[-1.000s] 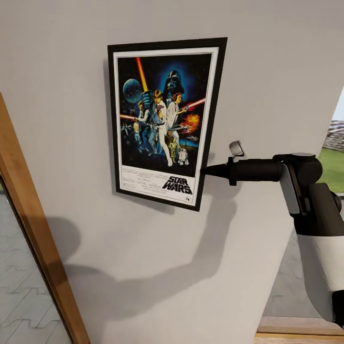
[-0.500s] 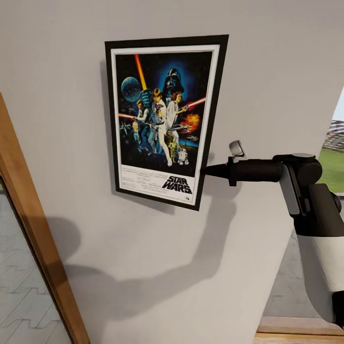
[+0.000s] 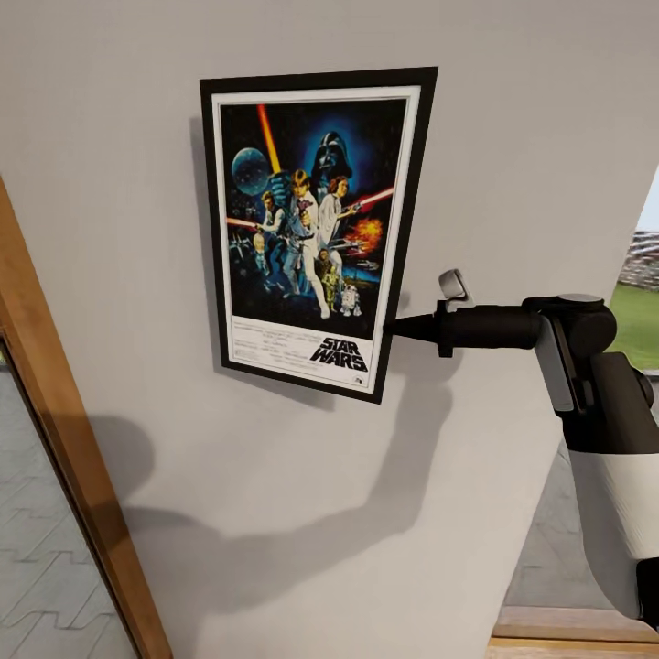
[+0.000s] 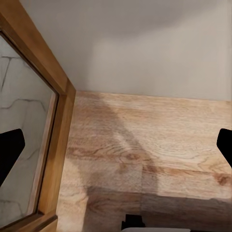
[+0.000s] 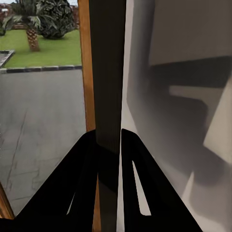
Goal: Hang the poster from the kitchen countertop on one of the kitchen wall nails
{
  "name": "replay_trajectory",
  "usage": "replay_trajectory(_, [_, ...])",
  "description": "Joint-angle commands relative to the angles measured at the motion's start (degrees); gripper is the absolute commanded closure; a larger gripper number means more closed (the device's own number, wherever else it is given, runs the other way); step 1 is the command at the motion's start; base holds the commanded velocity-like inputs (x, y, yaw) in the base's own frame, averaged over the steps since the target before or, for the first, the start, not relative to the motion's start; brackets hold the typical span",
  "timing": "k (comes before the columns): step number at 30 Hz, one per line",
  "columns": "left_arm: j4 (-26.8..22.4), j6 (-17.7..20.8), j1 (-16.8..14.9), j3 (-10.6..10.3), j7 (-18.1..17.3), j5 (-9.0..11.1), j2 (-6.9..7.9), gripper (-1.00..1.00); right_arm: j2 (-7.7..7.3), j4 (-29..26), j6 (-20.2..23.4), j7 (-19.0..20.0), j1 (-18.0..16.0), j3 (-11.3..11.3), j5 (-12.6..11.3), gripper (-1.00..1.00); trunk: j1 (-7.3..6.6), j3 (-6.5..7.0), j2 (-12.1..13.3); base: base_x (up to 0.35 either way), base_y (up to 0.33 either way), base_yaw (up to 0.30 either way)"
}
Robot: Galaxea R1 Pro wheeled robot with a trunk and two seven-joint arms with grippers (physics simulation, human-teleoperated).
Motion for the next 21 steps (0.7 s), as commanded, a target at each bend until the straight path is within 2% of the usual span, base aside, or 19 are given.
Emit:
replay_trajectory(1, [0.0, -0.1, 0.0, 0.0, 0.0, 0.0, -0.01, -1.00, -0.04, 0.0, 0.5, 0.0, 0.0, 0.1, -0.3, 1.00, 0.02, -0.01, 0.0, 0.000, 0.000, 0.000])
replay_trajectory(8, [0.0, -0.1, 0.0, 0.1, 0.0, 0.0, -0.01, -1.00, -0.09, 0.0, 0.3, 0.5, 1.2, 0.1, -0.3, 1.00, 0.02, -0.01, 0.0, 0.000, 0.000, 0.000])
replay_trajectory(21, [0.0, -0.1, 0.0, 0.0, 0.0, 0.0, -0.01, -1.00, -0.09, 0.0, -2.4, 1.2, 2.2, 0.1, -0.3, 1.00, 0.02, -0.01, 0.0, 0.000, 0.000, 0.000])
